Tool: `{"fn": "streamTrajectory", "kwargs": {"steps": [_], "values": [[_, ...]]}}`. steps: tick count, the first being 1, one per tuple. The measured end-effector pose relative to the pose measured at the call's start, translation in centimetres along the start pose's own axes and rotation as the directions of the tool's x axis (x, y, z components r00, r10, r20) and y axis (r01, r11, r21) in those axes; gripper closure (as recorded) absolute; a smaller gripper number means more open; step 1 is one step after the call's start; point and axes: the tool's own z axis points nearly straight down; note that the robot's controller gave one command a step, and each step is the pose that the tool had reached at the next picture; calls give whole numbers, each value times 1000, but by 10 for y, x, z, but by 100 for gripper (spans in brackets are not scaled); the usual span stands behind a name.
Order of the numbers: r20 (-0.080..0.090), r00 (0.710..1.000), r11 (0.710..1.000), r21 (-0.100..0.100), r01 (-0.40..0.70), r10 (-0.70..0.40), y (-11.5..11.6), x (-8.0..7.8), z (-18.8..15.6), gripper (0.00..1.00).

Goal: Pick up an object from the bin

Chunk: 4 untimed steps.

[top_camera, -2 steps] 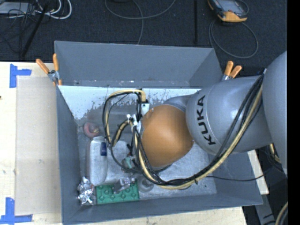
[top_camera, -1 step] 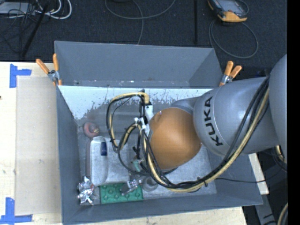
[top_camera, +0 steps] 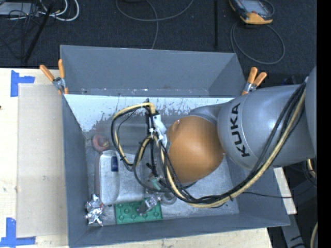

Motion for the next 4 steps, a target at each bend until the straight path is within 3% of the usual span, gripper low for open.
{"fn": "streamTrajectory", "kwargs": {"steps": [1, 2, 4], "values": [[-2, 1000, 1000, -2, -3, 3, 1, 2, 1, 100], [-7, 1000, 999, -22, 29, -30, -6, 1, 2, 100], [-18, 1000, 999, -27, -18, 18, -10, -4, 3, 100]]}}
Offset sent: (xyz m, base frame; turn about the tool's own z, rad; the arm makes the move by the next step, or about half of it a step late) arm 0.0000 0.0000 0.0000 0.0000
